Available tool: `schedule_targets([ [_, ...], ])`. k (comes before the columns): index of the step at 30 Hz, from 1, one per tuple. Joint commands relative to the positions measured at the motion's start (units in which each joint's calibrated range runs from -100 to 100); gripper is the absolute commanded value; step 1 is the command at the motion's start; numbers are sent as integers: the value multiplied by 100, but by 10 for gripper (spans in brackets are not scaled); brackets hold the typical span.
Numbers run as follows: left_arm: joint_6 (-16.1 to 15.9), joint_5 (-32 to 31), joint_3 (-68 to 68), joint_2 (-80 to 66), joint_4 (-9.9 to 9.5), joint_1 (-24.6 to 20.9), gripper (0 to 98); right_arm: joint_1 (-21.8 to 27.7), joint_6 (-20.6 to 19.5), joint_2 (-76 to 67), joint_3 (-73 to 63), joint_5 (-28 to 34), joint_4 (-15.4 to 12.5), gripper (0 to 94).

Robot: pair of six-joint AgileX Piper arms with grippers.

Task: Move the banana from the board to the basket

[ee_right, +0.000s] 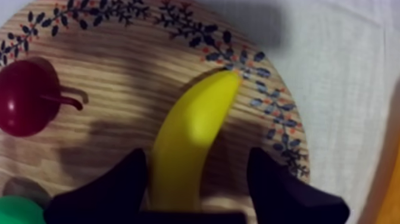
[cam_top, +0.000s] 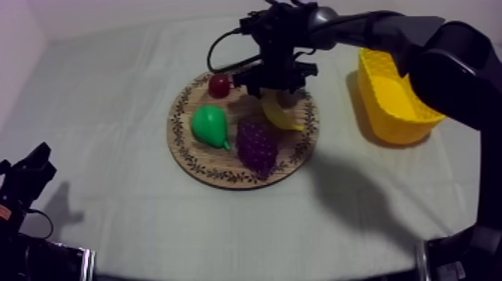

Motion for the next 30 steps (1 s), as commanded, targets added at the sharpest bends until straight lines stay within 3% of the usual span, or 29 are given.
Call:
schedule_targets([
  [1, -1, -2, 3, -3, -1, -1, 1, 19, 70, -7, 20, -58, -51, 399],
  [10, -1, -2, 3, -3, -1, -1, 1, 120, 345, -1, 44, -237, -255, 201],
  [30, -1, -2, 3, -3, -1, -1, 1, 77, 537, -1021, -72, 351, -288, 199],
])
